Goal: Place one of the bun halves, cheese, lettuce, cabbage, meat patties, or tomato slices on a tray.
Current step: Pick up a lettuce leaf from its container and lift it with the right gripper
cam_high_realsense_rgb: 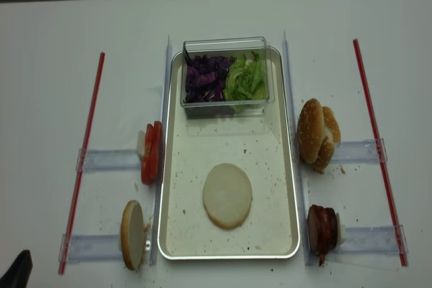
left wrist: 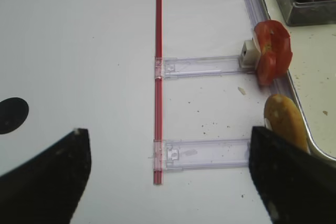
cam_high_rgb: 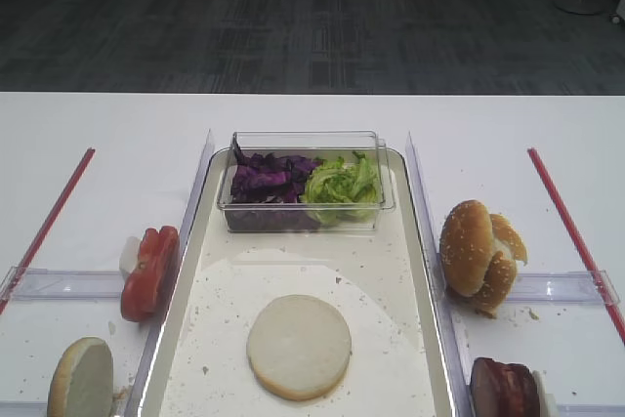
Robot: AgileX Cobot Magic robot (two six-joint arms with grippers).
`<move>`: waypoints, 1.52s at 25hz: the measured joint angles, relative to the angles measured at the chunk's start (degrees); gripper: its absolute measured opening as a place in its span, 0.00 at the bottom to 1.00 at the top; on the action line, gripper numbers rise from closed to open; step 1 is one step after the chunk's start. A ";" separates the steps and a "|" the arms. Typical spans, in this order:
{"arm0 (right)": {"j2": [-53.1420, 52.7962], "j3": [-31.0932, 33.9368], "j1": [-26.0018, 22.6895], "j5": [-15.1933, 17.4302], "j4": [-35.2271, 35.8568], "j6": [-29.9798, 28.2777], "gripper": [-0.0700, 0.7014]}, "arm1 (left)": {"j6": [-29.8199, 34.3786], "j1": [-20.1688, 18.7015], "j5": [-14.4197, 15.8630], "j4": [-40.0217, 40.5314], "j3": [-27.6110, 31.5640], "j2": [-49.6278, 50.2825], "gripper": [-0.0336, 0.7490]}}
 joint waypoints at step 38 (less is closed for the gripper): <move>60.69 -3.57 0.00 -3.97 -0.76 -0.10 0.97 | 0.00 0.00 0.00 0.00 0.00 0.00 0.76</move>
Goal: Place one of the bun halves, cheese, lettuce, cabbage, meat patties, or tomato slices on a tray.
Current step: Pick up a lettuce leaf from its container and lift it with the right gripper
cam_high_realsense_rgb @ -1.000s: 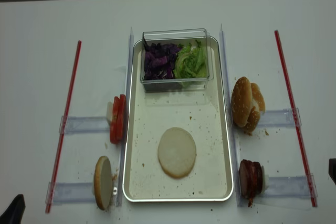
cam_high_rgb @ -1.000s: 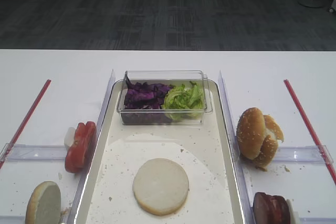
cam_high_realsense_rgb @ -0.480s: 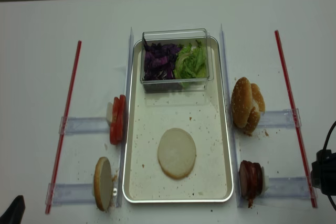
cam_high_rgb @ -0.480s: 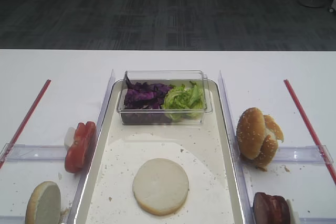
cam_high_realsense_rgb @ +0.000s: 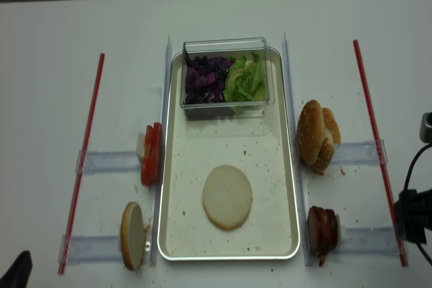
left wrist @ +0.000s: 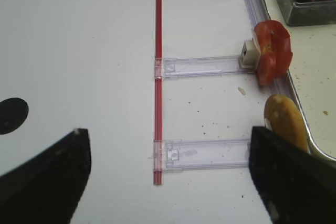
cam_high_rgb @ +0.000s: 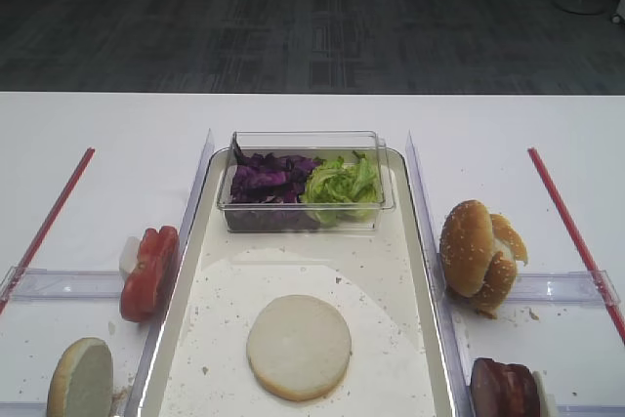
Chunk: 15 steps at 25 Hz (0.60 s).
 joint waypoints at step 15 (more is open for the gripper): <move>38.23 -38.28 0.00 0.39 3.16 -1.46 0.97 | 0.00 0.00 0.00 0.00 0.00 0.00 0.76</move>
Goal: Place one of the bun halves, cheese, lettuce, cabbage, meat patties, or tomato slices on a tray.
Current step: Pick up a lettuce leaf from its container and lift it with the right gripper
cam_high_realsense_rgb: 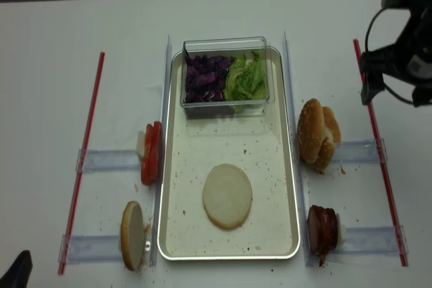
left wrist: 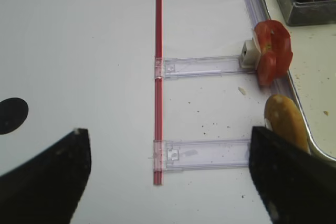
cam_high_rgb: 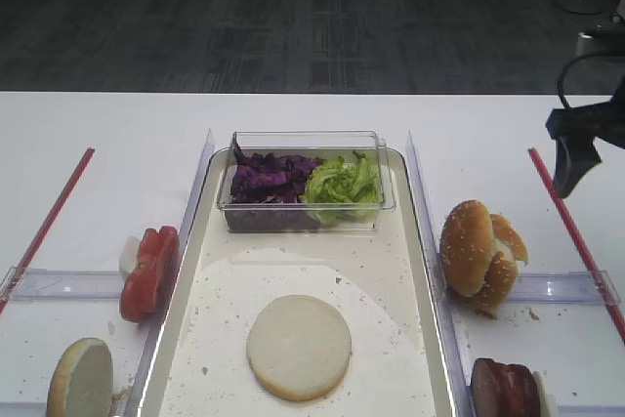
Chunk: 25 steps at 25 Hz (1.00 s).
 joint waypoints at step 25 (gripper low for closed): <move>21.13 -29.58 4.57 8.80 0.69 1.27 0.97 | 0.00 0.00 0.00 0.00 0.00 0.00 0.76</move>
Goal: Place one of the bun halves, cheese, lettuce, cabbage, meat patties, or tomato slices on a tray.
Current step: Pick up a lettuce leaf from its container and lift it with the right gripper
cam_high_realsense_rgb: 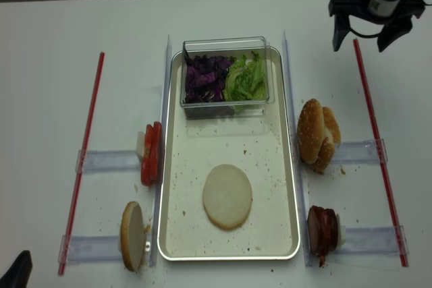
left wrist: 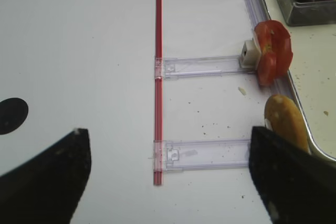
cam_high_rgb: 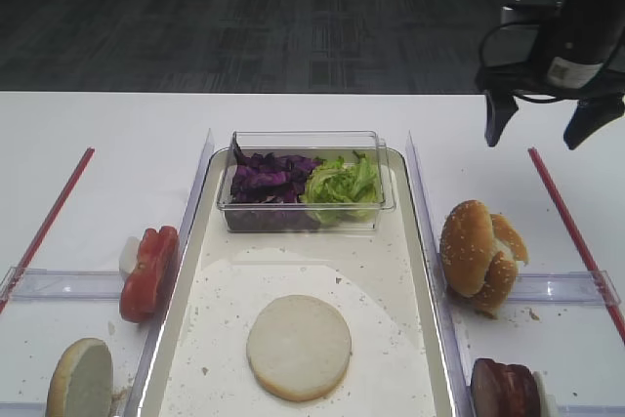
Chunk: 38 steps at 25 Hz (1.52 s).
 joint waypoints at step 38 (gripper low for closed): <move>8.64 -9.34 24.74 -3.65 3.12 5.44 0.83 | 0.00 0.00 0.00 0.00 0.00 0.00 0.76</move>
